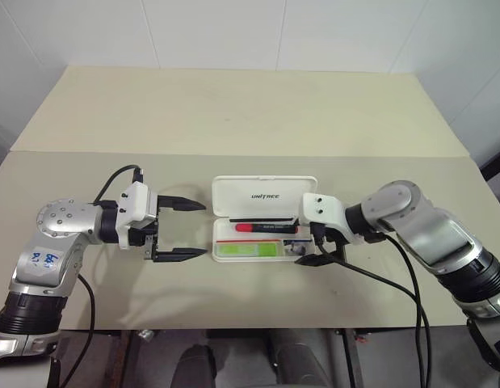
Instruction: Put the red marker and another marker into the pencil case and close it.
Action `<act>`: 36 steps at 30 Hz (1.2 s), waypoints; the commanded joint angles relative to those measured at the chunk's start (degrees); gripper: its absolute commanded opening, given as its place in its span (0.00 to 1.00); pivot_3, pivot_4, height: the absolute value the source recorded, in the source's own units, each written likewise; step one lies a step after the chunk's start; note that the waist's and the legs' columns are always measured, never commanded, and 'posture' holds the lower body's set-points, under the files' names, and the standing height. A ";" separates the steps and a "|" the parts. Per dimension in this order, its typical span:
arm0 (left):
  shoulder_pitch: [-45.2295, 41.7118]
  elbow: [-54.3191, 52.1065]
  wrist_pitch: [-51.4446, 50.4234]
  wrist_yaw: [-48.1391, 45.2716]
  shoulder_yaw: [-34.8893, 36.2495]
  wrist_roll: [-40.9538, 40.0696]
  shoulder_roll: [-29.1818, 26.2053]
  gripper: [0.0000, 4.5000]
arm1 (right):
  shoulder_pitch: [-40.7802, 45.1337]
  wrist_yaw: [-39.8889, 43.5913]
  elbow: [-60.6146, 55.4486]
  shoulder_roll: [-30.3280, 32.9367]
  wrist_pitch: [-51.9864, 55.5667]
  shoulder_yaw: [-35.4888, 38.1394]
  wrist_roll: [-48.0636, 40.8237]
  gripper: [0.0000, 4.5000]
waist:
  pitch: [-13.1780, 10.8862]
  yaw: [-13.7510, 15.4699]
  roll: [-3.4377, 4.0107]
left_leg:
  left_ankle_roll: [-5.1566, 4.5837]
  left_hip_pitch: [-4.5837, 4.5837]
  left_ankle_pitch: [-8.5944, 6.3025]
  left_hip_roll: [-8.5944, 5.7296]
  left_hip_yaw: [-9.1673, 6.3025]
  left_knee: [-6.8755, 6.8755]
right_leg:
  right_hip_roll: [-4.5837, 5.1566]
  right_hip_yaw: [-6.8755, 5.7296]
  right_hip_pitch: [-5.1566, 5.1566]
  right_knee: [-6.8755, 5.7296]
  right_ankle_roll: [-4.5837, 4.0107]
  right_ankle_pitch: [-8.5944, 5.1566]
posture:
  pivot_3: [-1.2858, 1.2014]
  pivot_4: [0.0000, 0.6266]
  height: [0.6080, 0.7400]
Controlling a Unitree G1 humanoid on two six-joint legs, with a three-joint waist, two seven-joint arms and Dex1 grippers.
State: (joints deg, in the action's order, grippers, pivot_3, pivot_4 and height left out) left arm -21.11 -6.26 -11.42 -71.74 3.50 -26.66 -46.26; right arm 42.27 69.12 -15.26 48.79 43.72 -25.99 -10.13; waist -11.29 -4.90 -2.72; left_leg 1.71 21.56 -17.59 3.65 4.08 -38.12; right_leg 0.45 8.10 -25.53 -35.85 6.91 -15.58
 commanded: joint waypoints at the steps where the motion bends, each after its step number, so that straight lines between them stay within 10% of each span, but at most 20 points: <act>1: -0.64 -0.61 0.65 0.08 1.39 -0.18 -0.63 1.00 | -1.35 4.46 -3.59 0.74 -4.14 7.93 -6.89 0.99 | 0.00 0.07 0.00 | 0.00 0.00 0.00 0.00 0.00 0.00 | 0.00 0.00 0.00 0.00 0.00 0.00 | 0.52 0.24 1.00; 14: -4.93 4.59 0.11 -1.96 2.34 -1.17 -1.21 1.00 | -17.00 6.67 -5.29 -2.70 -10.63 35.38 -30.89 0.99 | 0.01 0.04 -0.02 | 0.00 -0.02 0.00 -0.02 -0.05 -0.11 | -0.01 -0.02 0.10 -0.07 0.07 0.05 | 0.52 0.24 1.00; 27: -9.71 8.40 -1.98 0.12 4.95 -3.23 1.43 0.04 | -17.82 -1.31 -0.99 -2.81 -12.28 39.02 -30.05 1.00 | 0.01 0.08 -0.02 | 0.00 -0.04 0.00 -0.02 -0.06 -0.07 | -0.02 -0.01 0.09 -0.08 0.06 0.04 | 0.52 0.24 1.00; 36: -17.05 19.33 -0.62 4.64 4.89 -0.45 4.18 0.01 | -18.17 -1.18 0.11 -2.81 -12.72 37.68 -29.66 1.00 | 0.01 0.14 -0.02 | 0.00 -0.03 0.00 -0.02 -0.08 -0.09 | -0.02 -0.02 0.10 -0.09 0.07 0.05 | 0.52 0.24 1.00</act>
State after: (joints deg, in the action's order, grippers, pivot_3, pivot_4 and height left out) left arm -36.18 12.41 -13.45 -68.30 7.41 -27.75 -42.39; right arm 23.95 67.67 -15.02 45.44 32.36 11.42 -39.62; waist -11.28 -4.76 -2.74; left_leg 1.71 21.53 -17.59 3.62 4.00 -38.21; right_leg 0.43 8.08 -25.43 -35.94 6.98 -15.54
